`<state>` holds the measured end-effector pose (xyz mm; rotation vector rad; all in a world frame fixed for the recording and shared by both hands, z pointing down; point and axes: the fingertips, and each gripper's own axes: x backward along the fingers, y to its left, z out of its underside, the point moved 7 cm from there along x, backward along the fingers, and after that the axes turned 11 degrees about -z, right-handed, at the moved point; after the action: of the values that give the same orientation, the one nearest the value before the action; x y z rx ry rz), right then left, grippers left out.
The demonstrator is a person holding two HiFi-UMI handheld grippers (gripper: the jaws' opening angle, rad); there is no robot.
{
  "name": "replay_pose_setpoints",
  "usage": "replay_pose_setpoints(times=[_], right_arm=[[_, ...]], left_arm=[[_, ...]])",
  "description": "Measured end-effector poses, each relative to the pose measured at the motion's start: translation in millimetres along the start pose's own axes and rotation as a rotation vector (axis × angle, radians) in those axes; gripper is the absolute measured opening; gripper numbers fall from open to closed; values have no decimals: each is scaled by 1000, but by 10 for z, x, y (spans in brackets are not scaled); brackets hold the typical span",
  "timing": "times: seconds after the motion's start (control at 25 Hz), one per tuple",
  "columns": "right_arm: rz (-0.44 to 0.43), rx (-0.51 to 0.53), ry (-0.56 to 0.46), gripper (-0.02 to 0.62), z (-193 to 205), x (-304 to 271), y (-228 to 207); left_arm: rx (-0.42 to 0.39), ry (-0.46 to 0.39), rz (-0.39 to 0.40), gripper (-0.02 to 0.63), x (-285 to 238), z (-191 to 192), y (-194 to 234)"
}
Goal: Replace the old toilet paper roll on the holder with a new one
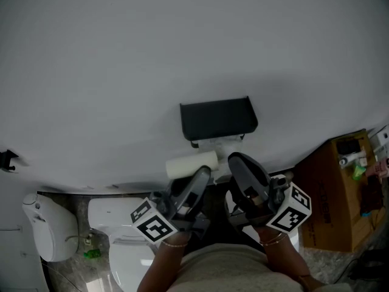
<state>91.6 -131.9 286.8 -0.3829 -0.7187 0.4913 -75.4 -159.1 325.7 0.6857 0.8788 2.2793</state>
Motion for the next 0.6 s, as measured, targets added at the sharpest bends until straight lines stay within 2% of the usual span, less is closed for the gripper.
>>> replay_pose_setpoints(times=[0.6], right_arm=[[35, -3, 29, 3, 42, 19, -93]], left_arm=[[7, 22, -12, 210, -30, 42, 55]])
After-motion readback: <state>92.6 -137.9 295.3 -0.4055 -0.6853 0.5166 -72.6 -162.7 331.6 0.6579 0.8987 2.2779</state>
